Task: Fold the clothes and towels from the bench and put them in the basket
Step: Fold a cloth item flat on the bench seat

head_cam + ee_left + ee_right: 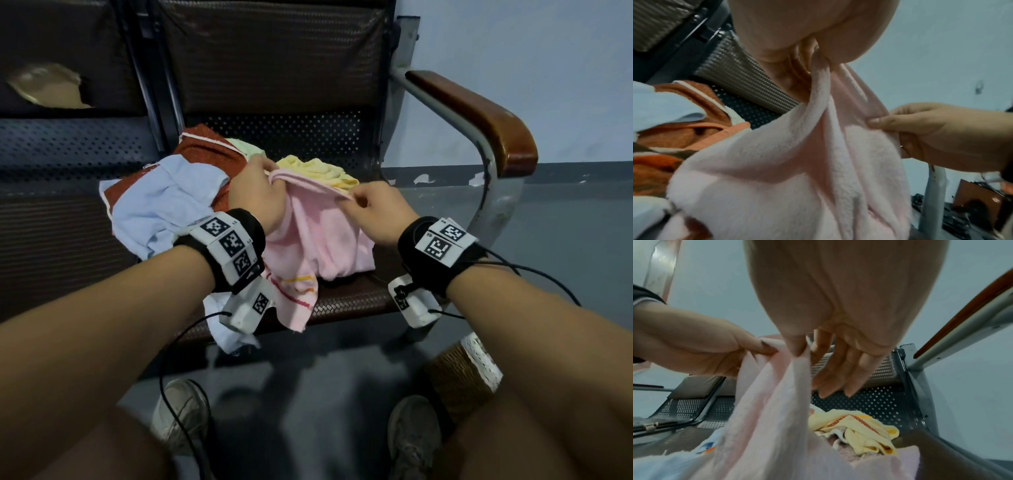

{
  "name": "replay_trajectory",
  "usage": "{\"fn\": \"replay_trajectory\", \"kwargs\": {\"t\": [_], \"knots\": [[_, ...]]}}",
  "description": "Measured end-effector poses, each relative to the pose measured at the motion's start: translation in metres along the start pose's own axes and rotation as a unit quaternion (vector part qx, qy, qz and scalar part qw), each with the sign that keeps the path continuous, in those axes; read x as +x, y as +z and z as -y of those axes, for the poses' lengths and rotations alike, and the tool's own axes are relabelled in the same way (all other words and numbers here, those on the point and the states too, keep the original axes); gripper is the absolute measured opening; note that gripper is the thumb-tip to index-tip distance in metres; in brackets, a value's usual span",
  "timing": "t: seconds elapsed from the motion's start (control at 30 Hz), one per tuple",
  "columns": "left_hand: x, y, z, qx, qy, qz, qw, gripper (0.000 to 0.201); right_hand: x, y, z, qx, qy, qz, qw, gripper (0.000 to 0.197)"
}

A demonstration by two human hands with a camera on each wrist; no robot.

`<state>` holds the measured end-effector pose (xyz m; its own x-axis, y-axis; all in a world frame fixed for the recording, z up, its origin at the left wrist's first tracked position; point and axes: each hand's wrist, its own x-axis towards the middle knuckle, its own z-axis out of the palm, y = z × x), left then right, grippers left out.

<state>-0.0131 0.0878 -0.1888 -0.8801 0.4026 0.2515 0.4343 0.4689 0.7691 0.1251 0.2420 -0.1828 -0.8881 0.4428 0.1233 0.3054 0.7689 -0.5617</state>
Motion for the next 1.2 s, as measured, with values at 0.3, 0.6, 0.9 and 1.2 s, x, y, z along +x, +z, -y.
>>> {"fn": "replay_trajectory", "kwargs": {"t": [0.3,0.6,0.9,1.2], "knots": [[0.021,-0.01,0.015,-0.012,-0.097,0.044,0.994,0.018,-0.007,-0.004,0.022,0.118,-0.161,-0.036,0.979,0.016],[0.024,-0.009,-0.012,-0.284,-0.153,0.043,0.946,0.023,-0.004,0.012,0.028,-0.155,-0.084,0.144,0.974,0.042],[0.012,0.001,-0.027,-0.345,-0.173,0.111,0.916,0.023,-0.004,0.025,0.037,0.032,-0.056,0.048,0.997,0.039],[0.015,-0.011,-0.031,-0.352,-0.092,0.066,0.929,0.018,0.001,0.042,0.009,-0.006,-0.003,0.17,0.985,0.053]]}}
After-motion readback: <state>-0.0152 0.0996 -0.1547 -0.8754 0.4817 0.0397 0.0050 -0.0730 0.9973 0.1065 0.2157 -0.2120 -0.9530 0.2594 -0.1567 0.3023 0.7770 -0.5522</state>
